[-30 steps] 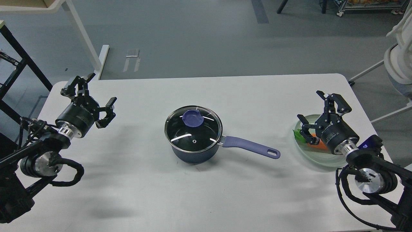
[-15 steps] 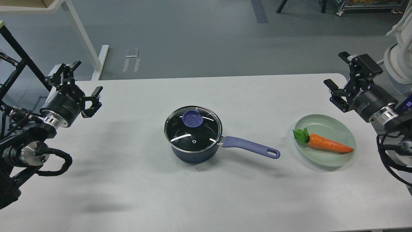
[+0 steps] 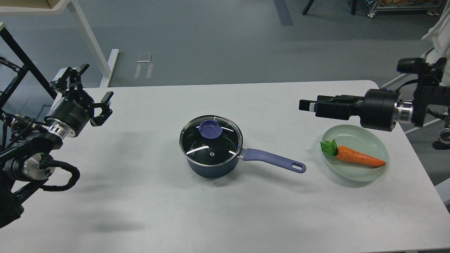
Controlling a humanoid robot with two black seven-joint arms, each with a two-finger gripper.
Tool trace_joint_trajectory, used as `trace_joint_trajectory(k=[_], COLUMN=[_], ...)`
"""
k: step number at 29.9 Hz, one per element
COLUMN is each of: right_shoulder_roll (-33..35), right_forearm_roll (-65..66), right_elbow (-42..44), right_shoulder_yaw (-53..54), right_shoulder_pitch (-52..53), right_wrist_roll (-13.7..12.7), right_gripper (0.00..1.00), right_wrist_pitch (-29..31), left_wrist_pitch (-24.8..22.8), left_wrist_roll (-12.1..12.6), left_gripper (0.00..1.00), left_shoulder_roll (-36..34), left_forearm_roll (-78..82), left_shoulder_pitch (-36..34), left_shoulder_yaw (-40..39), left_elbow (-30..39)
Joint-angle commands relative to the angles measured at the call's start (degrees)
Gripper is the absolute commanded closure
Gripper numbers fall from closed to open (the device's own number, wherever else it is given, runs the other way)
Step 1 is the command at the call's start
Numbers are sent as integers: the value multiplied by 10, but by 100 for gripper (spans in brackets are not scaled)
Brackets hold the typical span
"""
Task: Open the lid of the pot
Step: 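Lower the right gripper onto the purple pot handle and grasp it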
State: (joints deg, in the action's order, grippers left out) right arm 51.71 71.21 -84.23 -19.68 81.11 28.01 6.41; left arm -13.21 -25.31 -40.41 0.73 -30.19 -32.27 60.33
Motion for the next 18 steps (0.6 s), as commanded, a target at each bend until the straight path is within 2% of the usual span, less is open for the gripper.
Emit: trace_joint_trajectory(k=[1,10,18], right_shoulder_roll=[-77,-208,-242], right_forearm_roll=[32,123,122], right_elbow=[9,84,93], right_shoulder_yaw=[-88,-207,-228], right_shoulder_pitch=[63,88,66], right_wrist_roll=[0,0,0], right_gripper=[1,3,10], right_wrist_pitch=[-3,-79,-99], left_wrist_pitch=[2,3,6], left_wrist_roll=[0,-3,-3], left_gripper=[1,1,1], left_shoulder_roll=[-1,-1,-7], left_forearm_roll=[0,0,-1], left_shoulder_pitch=[0,0,0], left_shoulder_yaw=[0,0,0], left_elbow=[7,11,23])
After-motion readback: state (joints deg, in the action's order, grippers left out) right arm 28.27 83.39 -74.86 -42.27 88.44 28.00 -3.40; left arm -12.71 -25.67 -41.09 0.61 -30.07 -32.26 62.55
